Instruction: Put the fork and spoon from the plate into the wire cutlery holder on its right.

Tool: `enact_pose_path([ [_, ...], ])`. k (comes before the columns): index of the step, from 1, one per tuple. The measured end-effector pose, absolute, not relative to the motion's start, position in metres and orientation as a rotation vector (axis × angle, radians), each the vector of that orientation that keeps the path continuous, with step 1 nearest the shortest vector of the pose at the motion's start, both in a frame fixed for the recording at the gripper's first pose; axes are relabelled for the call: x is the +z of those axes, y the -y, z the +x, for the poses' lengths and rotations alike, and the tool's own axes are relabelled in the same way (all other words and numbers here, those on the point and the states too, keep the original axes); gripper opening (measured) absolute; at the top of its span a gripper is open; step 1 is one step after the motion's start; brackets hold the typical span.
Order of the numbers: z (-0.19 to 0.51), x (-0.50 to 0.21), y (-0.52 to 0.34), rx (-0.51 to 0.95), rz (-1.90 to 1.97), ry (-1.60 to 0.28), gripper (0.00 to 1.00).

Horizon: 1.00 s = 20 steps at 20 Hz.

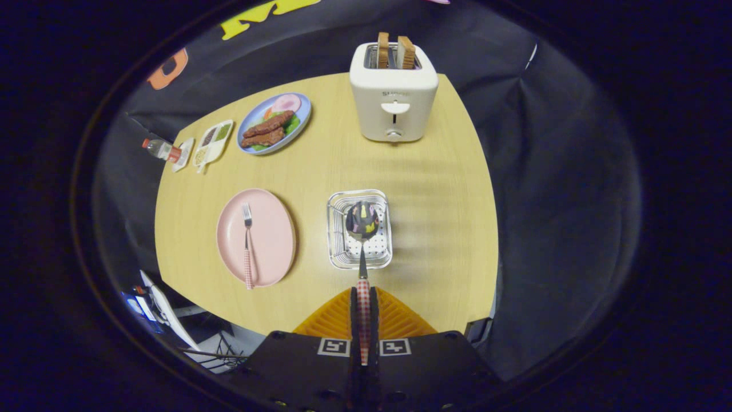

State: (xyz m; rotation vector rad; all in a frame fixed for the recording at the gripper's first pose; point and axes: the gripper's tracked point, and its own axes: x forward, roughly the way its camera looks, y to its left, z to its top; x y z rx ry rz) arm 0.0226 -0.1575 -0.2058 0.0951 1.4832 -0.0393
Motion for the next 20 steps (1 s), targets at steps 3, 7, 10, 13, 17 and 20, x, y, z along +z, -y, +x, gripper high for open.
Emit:
enact_pose_path([
  [3, 0.029, -0.215, 0.155, -0.043, 0.123, -1.556, 0.04],
  [7, 0.034, -0.229, 0.155, -0.086, 0.149, -1.643, 0.04],
  [10, 0.036, -0.237, 0.153, -0.117, 0.182, -1.703, 0.04],
  [13, 0.048, -0.241, 0.152, -0.127, 0.204, -1.693, 0.09],
  [17, 0.063, -0.234, 0.152, -0.117, 0.197, -1.616, 0.27],
  [20, 0.084, -0.219, 0.143, -0.045, 0.184, -1.466, 0.5],
])
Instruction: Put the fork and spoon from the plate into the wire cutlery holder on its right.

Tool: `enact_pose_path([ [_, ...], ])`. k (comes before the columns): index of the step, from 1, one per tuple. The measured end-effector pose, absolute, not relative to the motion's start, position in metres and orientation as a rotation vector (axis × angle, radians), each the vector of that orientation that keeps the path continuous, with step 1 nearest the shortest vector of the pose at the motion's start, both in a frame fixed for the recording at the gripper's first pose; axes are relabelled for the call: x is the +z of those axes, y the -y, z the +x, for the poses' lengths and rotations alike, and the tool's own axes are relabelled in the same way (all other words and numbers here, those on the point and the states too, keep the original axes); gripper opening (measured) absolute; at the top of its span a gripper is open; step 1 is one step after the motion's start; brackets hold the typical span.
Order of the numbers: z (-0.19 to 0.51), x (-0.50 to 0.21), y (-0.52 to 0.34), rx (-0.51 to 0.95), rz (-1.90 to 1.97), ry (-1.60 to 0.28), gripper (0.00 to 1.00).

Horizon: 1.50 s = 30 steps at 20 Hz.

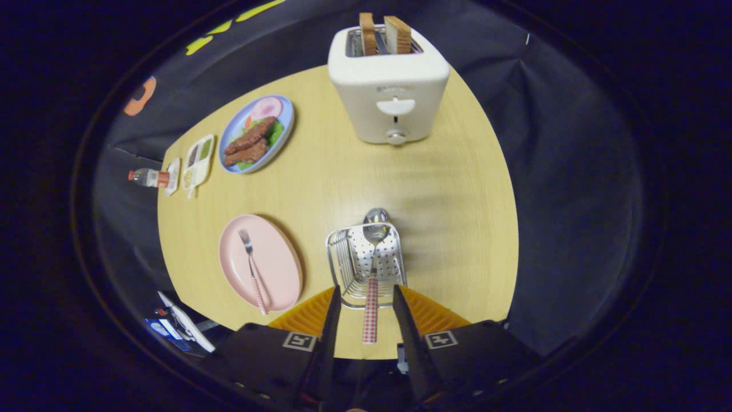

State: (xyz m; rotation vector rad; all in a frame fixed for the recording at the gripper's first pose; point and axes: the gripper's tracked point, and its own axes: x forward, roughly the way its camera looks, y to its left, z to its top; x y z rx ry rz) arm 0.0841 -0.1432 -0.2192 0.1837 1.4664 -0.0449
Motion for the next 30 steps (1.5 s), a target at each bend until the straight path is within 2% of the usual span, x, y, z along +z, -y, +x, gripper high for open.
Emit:
enact_pose_path([
  [2, 0.095, -0.211, 0.139, -0.019, 0.158, -1.352, 0.72],
  [4, 0.099, -0.198, 0.123, 0.014, 0.157, -1.242, 0.84],
  [10, 0.072, -0.18, 0.028, 0.156, 0.123, -0.925, 0.93],
  [14, 0.041, -0.213, -0.034, 0.198, 0.057, -0.817, 0.93],
  [19, 0.009, -0.276, -0.068, 0.173, 0.021, -0.868, 0.93],
  [27, 0.006, -0.342, -0.08, 0.103, -0.018, -0.956, 0.92],
  [30, 0.009, -0.352, -0.081, 0.082, -0.034, -0.978, 0.74],
])
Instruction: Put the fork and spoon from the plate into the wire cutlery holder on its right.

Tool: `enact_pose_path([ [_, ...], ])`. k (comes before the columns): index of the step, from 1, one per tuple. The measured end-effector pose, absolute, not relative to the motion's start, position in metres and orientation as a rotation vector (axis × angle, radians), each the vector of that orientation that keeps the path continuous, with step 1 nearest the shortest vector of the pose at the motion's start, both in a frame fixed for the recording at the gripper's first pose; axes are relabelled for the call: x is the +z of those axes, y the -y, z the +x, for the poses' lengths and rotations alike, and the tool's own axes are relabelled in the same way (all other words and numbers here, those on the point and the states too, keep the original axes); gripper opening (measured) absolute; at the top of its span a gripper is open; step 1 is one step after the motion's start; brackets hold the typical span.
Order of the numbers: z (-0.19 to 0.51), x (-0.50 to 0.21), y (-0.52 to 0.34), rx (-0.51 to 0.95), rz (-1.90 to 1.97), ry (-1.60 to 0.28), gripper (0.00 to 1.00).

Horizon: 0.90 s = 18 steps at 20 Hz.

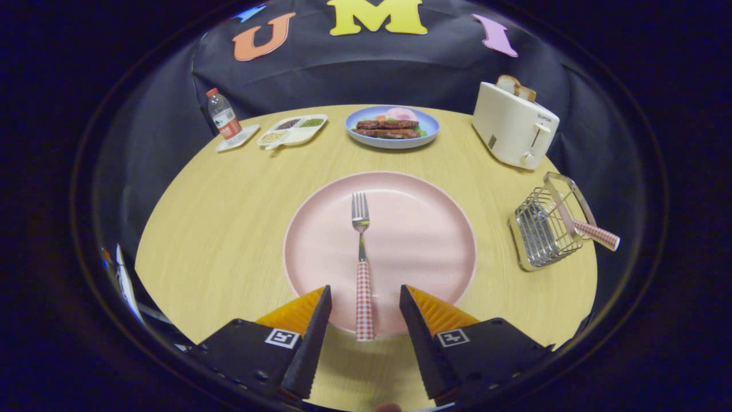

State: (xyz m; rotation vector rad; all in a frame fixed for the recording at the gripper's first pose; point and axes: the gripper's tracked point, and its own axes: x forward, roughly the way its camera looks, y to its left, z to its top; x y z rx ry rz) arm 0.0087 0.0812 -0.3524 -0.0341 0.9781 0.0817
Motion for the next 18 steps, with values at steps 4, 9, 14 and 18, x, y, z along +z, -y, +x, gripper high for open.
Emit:
enact_pose_path([
  [4, 0.012, -0.361, -0.078, 0.056, -0.076, -1.003, 0.33],
  [9, 0.015, -0.345, -0.071, 0.054, -0.081, -1.01, 0.04],
  [14, 0.016, -0.3, -0.056, 0.075, -0.027, -1.032, 0.04],
  [18, 0.023, -0.242, -0.026, 0.07, 0.025, -1.035, 0.04],
])
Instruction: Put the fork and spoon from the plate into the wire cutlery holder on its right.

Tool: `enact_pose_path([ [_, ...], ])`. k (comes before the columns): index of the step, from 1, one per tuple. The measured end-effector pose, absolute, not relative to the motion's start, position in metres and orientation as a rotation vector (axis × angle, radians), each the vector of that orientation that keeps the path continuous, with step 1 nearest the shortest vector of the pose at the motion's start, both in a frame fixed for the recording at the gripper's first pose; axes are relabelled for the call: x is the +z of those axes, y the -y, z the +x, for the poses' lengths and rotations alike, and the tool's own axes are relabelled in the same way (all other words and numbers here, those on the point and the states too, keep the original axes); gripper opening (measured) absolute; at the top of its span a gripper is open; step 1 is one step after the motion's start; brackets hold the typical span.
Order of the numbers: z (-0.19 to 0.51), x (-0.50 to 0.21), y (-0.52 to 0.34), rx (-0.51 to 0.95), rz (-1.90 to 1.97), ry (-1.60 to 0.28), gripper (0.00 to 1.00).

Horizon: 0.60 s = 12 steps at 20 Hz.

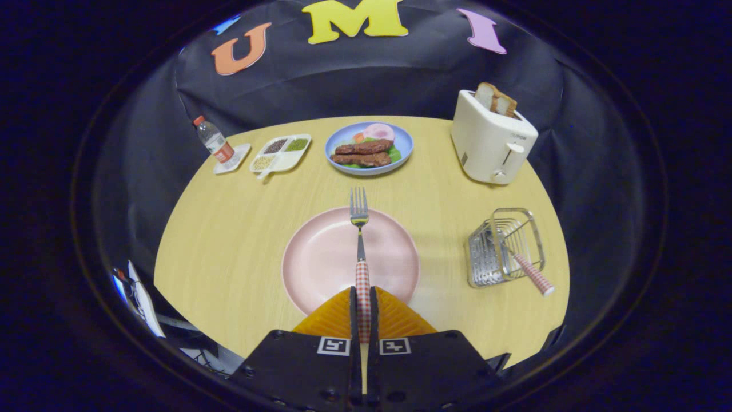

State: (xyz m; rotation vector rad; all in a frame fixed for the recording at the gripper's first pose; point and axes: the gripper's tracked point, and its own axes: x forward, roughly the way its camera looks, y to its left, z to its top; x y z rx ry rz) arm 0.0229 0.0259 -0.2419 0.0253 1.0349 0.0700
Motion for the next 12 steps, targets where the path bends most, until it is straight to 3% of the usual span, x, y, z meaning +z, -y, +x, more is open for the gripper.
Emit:
enact_pose_path([
  [6, 0.027, -0.157, 0.071, 0.001, 0.0, -1.046, 0.04],
  [12, 0.017, -0.148, 0.124, -0.036, 0.037, -1.21, 0.04],
])
